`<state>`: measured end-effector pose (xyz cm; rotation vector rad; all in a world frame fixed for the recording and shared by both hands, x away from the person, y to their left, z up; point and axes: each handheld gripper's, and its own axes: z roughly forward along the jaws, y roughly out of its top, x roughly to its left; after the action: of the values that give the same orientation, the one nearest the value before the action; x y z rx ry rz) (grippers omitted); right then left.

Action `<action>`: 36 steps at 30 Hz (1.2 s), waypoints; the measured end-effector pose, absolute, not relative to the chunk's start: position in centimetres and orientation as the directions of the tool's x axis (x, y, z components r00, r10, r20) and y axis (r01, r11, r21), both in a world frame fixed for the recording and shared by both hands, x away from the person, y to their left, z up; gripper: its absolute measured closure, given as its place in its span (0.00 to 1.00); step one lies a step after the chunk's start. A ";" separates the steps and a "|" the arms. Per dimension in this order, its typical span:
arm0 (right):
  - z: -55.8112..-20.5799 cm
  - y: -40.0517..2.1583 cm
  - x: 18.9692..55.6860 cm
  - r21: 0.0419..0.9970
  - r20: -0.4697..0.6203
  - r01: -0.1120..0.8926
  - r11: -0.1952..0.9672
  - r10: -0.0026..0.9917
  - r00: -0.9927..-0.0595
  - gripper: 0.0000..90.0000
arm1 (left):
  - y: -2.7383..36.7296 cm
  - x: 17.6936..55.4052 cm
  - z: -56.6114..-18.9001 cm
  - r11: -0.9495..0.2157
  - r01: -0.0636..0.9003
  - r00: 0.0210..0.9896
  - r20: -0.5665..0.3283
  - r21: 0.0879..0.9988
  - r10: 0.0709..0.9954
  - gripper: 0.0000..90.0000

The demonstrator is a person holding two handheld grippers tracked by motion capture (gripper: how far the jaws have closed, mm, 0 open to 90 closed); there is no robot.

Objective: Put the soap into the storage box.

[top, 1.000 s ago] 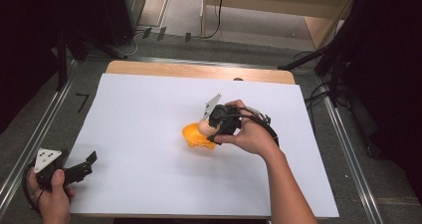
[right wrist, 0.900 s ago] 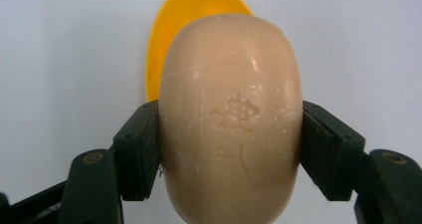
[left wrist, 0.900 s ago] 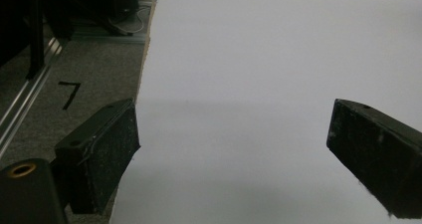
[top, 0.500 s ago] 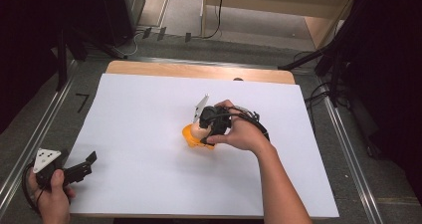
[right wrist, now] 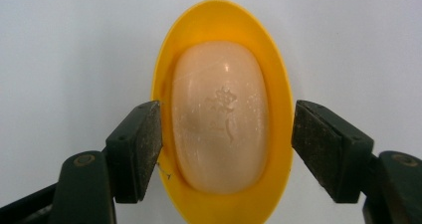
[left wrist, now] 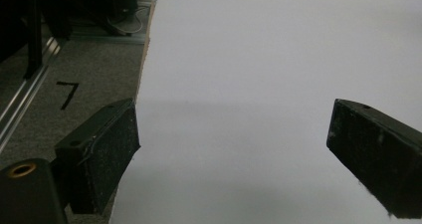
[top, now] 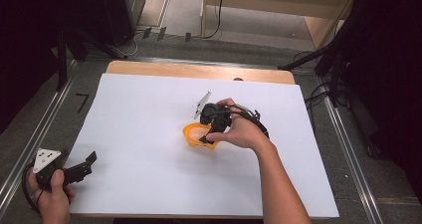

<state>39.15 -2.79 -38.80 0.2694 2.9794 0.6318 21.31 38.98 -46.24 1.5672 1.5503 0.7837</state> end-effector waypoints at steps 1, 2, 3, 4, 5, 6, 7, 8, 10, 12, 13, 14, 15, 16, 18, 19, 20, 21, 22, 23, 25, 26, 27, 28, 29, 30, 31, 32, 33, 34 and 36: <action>-38.8 -2.9 39.1 0.413 -0.051 0.152 0.898 0.189 -0.981 0.32 | 39.0 21.3 -46.2 0.050 0.512 0.065 -0.096 0.857 0.993 0.08; -38.8 -3.2 39.0 0.419 -0.045 0.165 0.893 0.202 -0.978 0.32 | 39.0 21.3 -46.2 0.049 0.512 0.066 -0.096 0.857 0.993 0.08; -38.8 -3.3 39.0 0.424 -0.043 0.172 0.889 0.209 -0.977 0.32 | 39.0 21.3 -46.2 0.050 0.512 0.065 -0.097 0.858 0.993 0.08; -38.8 -3.5 39.0 0.437 -0.043 0.172 0.883 0.212 -0.976 0.32 | 39.0 21.3 -46.2 0.049 0.512 0.066 -0.096 0.858 0.993 0.08; -38.9 -3.8 38.9 0.443 -0.038 0.181 0.878 0.221 -0.975 0.32 | 39.0 21.3 -46.2 0.047 0.512 0.066 -0.094 0.857 0.993 0.08; -38.9 -4.0 38.9 0.446 -0.039 0.191 0.874 0.232 -0.972 0.32 | 39.0 21.3 -46.2 0.047 0.512 0.067 -0.094 0.857 0.993 0.08; -38.9 -4.3 38.8 0.452 -0.033 0.205 0.868 0.245 -0.969 0.32 | 39.0 21.3 -46.2 0.049 0.511 0.065 -0.096 0.858 0.993 0.08; -38.9 -4.6 38.7 0.460 -0.023 0.217 0.861 0.256 -0.966 0.32 | 39.0 21.3 -46.2 0.050 0.512 0.064 -0.096 0.858 0.993 0.08; -38.9 -5.2 38.6 0.478 -0.009 0.244 0.844 0.283 -0.959 0.31 | 39.0 21.3 -46.2 0.052 0.511 0.062 -0.098 0.858 0.993 0.08; -38.8 -5.8 38.5 0.492 0.001 0.269 0.828 0.309 -0.951 0.32 | 38.9 21.3 -46.2 0.048 0.512 0.065 -0.095 0.858 0.993 0.08; -38.9 -6.2 38.5 0.502 0.005 0.279 0.819 0.319 -0.948 0.31 | 38.9 21.3 -46.2 0.049 0.512 0.064 -0.095 0.857 0.993 0.08; -38.9 -6.6 38.5 0.509 0.001 0.283 0.813 0.328 -0.945 0.31 | 38.9 21.3 -46.2 0.048 0.513 0.065 -0.094 0.857 0.993 0.08; -38.9 -7.0 38.4 0.511 0.005 0.298 0.806 0.344 -0.939 0.29 | 38.9 21.3 -46.2 0.048 0.512 0.065 -0.094 0.858 0.993 0.08; -38.9 -7.4 38.3 0.522 0.013 0.309 0.795 0.354 -0.935 0.27 | 38.9 21.3 -46.2 0.047 0.512 0.065 -0.094 0.858 0.993 0.08; -38.8 -8.2 38.1 0.544 0.041 0.329 0.772 0.367 -0.929 0.23 | 38.9 21.3 -46.2 0.047 0.512 0.063 -0.092 0.858 0.994 0.08; -38.9 -8.6 37.9 0.547 0.044 0.331 0.769 0.369 -0.929 0.19 | 38.9 21.3 -46.2 0.047 0.511 0.063 -0.091 0.858 0.994 0.08; -38.9 -9.0 37.7 0.544 0.041 0.347 0.764 0.389 -0.920 0.17 | 38.9 21.3 -46.2 0.047 0.511 0.063 -0.091 0.858 0.994 0.08; -38.9 -9.4 37.6 0.541 0.046 0.361 0.759 0.402 -0.915 0.15 | 38.9 21.3 -46.2 0.046 0.511 0.064 -0.092 0.859 0.994 0.08; -39.0 -9.8 37.5 0.540 0.051 0.378 0.752 0.419 -0.907 0.15 | 38.9 21.3 -46.2 0.046 0.510 0.064 -0.091 0.859 0.994 0.08; -39.1 -10.1 37.4 0.545 0.055 0.396 0.739 0.439 -0.897 0.15 | 38.9 21.3 -46.2 0.045 0.511 0.064 -0.090 0.859 0.994 0.08; -39.3 -10.8 37.2 0.550 0.060 0.426 0.719 0.475 -0.878 0.12 | 38.9 21.3 -46.2 0.044 0.510 0.064 -0.089 0.859 0.994 0.08; -39.4 -11.2 37.1 0.550 0.065 0.436 0.712 0.484 -0.872 0.10 | 38.9 21.3 -46.2 0.043 0.510 0.065 -0.088 0.859 0.994 0.08; -39.5 -11.5 37.0 0.550 0.072 0.450 0.704 0.497 -0.865 0.08 | 38.9 21.3 -46.2 0.044 0.510 0.064 -0.089 0.859 0.994 0.08; -39.7 -11.7 36.9 0.551 0.077 0.462 0.695 0.509 -0.857 0.06 | 38.9 21.3 -46.2 0.045 0.509 0.063 -0.089 0.859 0.994 0.08; -39.8 -12.0 36.7 0.550 0.082 0.472 0.688 0.519 -0.851 0.05 | 38.9 21.3 -46.2 0.045 0.509 0.063 -0.089 0.859 0.994 0.08; -39.9 -12.3 36.7 0.547 0.086 0.480 0.686 0.524 -0.847 0.04 | 38.9 21.3 -46.2 0.041 0.510 0.065 -0.086 0.859 0.994 0.08; -40.1 -12.5 36.5 0.549 0.089 0.492 0.676 0.538 -0.838 0.03 | 38.9 21.3 -46.2 0.042 0.510 0.064 -0.086 0.859 0.994 0.08; -40.2 -12.8 36.4 0.549 0.090 0.501 0.669 0.549 -0.831 0.03 | 38.9 21.3 -46.2 0.041 0.511 0.063 -0.085 0.858 0.994 0.08; -40.3 -13.2 36.3 0.552 0.093 0.512 0.658 0.562 -0.822 0.02 | 38.9 21.3 -46.2 0.041 0.511 0.063 -0.085 0.858 0.994 0.08; -40.5 -13.5 36.2 0.558 0.097 0.518 0.648 0.569 -0.817 0.01 | 38.9 21.3 -46.2 0.042 0.510 0.063 -0.085 0.859 0.994 0.08; -40.7 -14.1 36.0 0.561 0.104 0.528 0.638 0.578 -0.809 0.00 | 38.9 21.3 -46.2 0.044 0.510 0.064 -0.088 0.859 0.994 0.08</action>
<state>35.99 -14.07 -40.69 0.9355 2.7653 0.9050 21.30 38.89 -46.24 1.5703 1.5492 0.7923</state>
